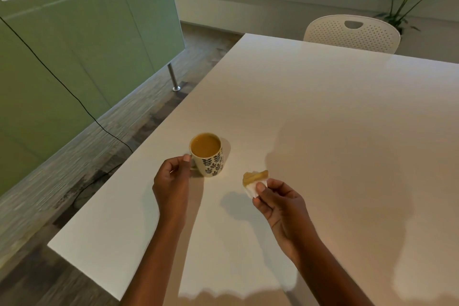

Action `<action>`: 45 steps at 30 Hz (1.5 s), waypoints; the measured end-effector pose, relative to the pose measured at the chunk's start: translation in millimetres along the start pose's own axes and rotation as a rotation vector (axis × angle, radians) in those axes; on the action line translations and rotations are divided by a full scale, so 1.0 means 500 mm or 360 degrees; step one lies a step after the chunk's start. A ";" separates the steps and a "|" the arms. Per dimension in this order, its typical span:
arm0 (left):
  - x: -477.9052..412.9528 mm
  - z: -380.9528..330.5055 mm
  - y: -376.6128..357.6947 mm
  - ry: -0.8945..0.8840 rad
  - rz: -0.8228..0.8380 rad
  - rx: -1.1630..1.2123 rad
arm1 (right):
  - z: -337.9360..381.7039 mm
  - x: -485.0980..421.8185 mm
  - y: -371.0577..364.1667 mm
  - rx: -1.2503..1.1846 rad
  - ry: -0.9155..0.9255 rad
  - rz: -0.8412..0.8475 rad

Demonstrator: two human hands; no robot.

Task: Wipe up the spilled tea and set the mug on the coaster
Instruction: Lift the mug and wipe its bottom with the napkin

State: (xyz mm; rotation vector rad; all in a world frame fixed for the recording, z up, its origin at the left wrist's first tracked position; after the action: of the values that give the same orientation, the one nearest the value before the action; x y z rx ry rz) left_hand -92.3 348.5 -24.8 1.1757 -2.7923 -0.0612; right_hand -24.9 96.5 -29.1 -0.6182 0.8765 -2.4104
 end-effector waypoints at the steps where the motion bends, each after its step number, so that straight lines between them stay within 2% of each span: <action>1: -0.002 -0.001 -0.001 -0.0010 0.0012 -0.0028 | 0.001 -0.008 0.000 0.0043 0.0022 -0.0008; 6: -0.013 -0.005 0.000 0.0010 0.0099 -0.0091 | 0.004 -0.053 0.001 0.0250 0.0093 -0.0143; 12: -0.033 -0.007 0.007 0.0007 0.0298 0.0016 | 0.002 -0.106 0.002 0.0249 0.0102 -0.0294; 17: -0.044 -0.005 0.009 -0.0002 0.0360 0.0042 | -0.007 -0.136 -0.005 0.0263 0.0130 -0.0341; 33: -0.021 0.013 -0.006 0.0005 0.0117 0.0214 | -0.015 -0.163 -0.019 -0.0008 0.0126 -0.0273; 39: -0.009 0.000 0.001 0.0055 0.0058 0.0286 | -0.021 -0.165 -0.022 0.0238 0.0097 -0.0369; 45: -0.004 -0.045 0.023 0.0029 0.0050 0.0415 | -0.024 -0.164 -0.037 0.0145 0.0149 -0.0371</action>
State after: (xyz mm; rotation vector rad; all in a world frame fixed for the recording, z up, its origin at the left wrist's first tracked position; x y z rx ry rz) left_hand -96.3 358.2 -1.6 1.1745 -2.8663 0.3237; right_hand 26.5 162.5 -44.7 -0.6063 0.7630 -2.6915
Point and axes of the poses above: each hand's wrist, its own x-axis away from the middle knuckle, its own y-axis out of the back of the hand, z = x × y, the point moved 4 cm from there along -x, towards the middle knuckle, and after that the axes turned 14 degrees about z, right-handed, at the moved point
